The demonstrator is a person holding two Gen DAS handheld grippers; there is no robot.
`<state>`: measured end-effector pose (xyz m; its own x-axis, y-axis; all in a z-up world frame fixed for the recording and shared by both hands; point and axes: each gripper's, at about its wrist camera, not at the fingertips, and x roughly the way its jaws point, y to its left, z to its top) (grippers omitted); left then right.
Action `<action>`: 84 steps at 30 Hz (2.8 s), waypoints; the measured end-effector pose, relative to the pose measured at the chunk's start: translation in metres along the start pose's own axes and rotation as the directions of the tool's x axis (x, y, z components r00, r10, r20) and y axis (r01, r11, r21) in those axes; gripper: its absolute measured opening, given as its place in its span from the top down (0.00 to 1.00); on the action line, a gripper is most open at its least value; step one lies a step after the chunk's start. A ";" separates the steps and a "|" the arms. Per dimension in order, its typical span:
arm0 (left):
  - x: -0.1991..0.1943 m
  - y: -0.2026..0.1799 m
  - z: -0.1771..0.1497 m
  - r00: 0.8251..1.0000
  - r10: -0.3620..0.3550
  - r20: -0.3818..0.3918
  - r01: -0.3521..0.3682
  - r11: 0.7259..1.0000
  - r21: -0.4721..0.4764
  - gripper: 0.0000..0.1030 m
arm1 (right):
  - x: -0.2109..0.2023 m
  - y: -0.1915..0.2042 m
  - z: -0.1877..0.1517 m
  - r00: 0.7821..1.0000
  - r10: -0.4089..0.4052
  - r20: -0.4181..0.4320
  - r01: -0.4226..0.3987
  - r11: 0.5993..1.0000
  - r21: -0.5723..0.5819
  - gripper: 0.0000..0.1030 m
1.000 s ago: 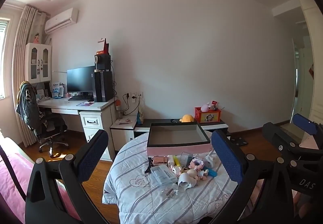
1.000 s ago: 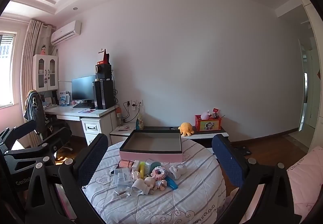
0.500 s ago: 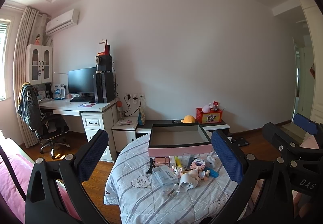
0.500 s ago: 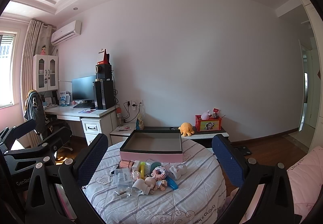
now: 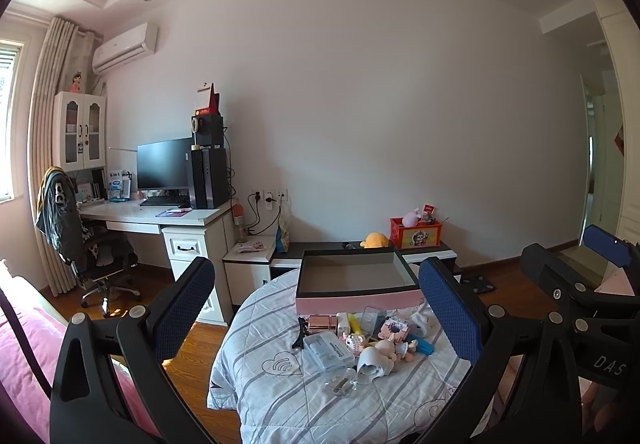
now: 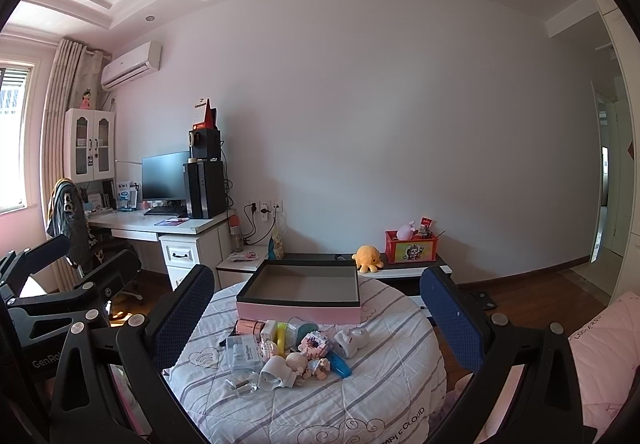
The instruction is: Organize rigid objects
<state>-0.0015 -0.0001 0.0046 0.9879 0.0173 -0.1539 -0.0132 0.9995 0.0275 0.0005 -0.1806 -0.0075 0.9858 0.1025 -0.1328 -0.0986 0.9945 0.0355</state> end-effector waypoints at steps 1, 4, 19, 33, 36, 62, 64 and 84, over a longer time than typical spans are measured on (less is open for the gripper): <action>0.000 0.000 0.000 1.000 -0.001 0.002 0.001 1.000 0.001 0.00 | -0.001 0.000 0.000 1.000 0.000 0.001 0.000 1.000 0.000 0.00; -0.002 0.000 0.001 1.000 0.000 0.005 0.000 1.000 0.000 0.00 | 0.000 0.000 0.000 1.000 0.001 -0.001 -0.001 1.000 0.001 0.00; -0.002 0.000 0.000 1.000 -0.001 0.004 0.001 1.000 0.002 0.00 | -0.003 -0.002 0.002 1.000 -0.006 0.006 0.006 1.000 0.000 0.00; -0.002 0.000 -0.001 1.000 0.001 0.007 -0.001 1.000 0.003 0.00 | -0.003 -0.002 0.002 1.000 -0.008 0.006 0.008 1.000 -0.002 0.00; -0.002 0.000 -0.001 1.000 0.002 0.007 -0.002 1.000 0.003 0.00 | -0.004 -0.002 0.001 1.000 -0.008 0.006 0.008 1.000 -0.002 0.00; 0.015 -0.002 -0.009 1.000 -0.022 -0.009 0.022 1.000 -0.005 0.00 | 0.019 -0.013 -0.011 0.999 -0.006 -0.037 0.006 1.000 0.009 0.00; 0.026 0.000 -0.014 0.999 -0.040 -0.026 0.040 0.999 -0.011 0.00 | 0.031 -0.016 -0.018 0.998 -0.012 -0.058 0.013 1.000 0.009 0.00; 0.188 0.024 -0.170 0.869 -0.068 -0.489 0.067 0.998 -0.019 0.00 | 0.168 -0.071 -0.147 0.895 -0.014 -0.446 0.030 0.999 0.028 0.00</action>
<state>0.1578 0.0319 -0.1917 0.7844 -0.0403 -0.6190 0.0498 0.9988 -0.0020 0.1534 -0.2310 -0.1777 0.8230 0.0871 -0.5614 -0.0648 0.9961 0.0596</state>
